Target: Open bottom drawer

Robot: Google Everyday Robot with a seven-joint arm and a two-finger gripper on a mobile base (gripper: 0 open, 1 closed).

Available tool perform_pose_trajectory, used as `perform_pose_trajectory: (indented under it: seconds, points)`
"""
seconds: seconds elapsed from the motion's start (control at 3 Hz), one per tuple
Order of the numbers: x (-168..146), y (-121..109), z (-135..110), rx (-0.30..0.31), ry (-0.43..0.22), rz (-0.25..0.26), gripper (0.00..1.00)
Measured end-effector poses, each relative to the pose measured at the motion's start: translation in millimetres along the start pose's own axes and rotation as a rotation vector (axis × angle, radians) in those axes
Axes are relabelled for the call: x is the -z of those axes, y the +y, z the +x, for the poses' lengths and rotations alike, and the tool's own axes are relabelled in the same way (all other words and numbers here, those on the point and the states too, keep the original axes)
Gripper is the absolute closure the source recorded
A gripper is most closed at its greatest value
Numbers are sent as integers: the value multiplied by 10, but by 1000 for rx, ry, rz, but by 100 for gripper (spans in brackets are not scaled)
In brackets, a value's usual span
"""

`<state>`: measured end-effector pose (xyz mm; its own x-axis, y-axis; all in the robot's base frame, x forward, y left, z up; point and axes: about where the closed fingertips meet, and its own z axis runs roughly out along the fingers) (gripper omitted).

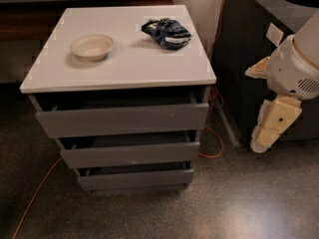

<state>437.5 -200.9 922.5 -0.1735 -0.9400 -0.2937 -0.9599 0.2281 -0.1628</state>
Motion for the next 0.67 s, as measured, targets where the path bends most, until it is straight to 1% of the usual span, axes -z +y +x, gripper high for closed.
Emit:
perform_pose_trajectory:
  seconds: [0.33,0.67]
  points:
    - [-417,151,-41,41,-61,-53,0]
    - [-820,355,-97,67,-115,-86,0]
